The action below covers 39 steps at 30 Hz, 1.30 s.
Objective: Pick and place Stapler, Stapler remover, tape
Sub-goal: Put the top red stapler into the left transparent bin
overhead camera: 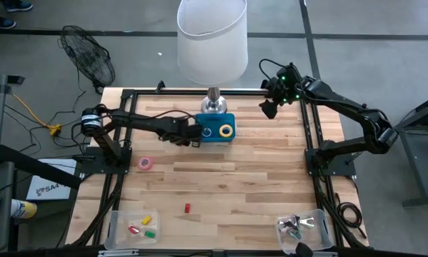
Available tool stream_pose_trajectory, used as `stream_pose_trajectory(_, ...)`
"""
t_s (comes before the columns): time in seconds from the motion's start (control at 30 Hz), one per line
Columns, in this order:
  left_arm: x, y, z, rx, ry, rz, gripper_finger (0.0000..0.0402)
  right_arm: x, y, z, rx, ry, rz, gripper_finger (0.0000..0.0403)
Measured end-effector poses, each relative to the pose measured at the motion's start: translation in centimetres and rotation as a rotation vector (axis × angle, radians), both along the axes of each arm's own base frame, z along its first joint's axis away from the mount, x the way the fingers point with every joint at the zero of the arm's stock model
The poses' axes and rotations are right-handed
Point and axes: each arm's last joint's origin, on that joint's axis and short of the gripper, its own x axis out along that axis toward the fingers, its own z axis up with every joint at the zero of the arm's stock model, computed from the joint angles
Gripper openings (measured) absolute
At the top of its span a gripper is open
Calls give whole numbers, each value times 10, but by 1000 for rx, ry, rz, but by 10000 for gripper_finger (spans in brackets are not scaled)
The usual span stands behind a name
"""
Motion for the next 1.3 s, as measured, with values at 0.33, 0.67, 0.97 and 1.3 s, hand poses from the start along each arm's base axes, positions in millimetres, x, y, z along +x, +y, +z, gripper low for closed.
stream_pose_trajectory(0.33, 35, 9, 77, 232, -165, -234, 63, 13, 10, 5, 34, -139, 204, 242)
stream_pose_trajectory(0.67, 66, 14, 169, 566, -349, -555, 63, 44, 43, 15, 31, -277, 459, 242)
stream_pose_trajectory(0.97, 76, 4, 196, 650, -489, -791, 63, 66, 59, 31, -70, -413, 443, 241)
stream_pose_trajectory(1.3, 81, 1, 206, 678, -628, -894, 63, 77, 74, 39, -133, -480, 467, 241)
